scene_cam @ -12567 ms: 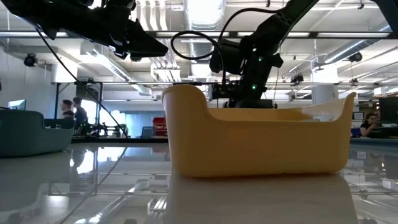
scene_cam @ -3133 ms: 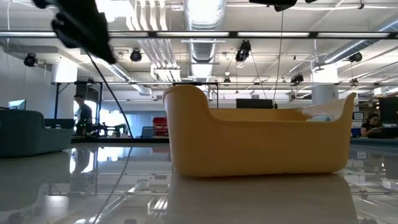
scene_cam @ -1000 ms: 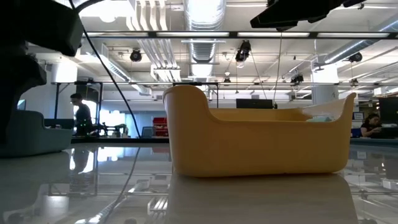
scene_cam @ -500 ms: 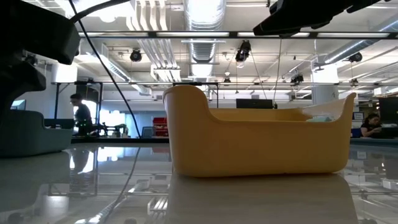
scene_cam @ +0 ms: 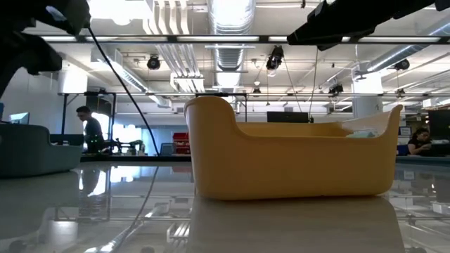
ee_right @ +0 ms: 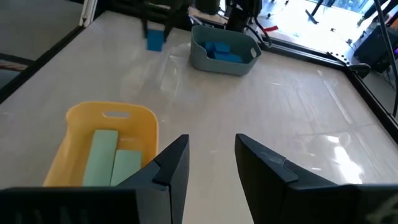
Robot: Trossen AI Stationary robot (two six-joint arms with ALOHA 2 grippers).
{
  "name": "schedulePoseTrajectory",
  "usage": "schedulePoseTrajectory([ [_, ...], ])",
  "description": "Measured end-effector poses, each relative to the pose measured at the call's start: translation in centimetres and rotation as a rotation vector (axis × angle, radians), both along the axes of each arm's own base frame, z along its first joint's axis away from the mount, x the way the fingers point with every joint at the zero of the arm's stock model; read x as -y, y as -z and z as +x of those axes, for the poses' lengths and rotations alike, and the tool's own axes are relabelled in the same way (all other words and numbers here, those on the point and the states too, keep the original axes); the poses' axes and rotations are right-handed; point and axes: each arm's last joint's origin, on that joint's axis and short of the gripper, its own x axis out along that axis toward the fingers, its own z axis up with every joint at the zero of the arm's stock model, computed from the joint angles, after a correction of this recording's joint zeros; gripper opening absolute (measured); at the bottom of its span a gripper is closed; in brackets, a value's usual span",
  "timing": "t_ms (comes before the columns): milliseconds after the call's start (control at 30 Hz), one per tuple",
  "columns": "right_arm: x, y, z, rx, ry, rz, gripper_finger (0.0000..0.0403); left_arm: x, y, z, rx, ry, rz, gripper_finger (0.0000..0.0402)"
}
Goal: Sort & place blocks by color
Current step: Put the blue block into the blue bin
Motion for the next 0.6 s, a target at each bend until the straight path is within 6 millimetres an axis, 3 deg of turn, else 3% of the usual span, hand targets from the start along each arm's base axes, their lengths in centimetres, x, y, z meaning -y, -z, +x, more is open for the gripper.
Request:
schedulePoseTrajectory([
  [333, -0.1, -0.3, 0.1, 0.031, 0.0, 0.013, 0.0118, -6.7, -4.0, -3.5, -0.062, -0.096, 0.21, 0.0122],
  [433, -0.1, -0.3, 0.1, 0.031, 0.0, 0.012, 0.0118, -9.0, -3.8, -4.0, -0.034, -0.197, 0.257, 0.0124],
  [600, 0.0, -0.2, 0.1, 0.029, 0.0, 0.012, 0.0118, -12.2, -1.5, -5.1, -0.087, -0.374, 0.317, 0.0126],
])
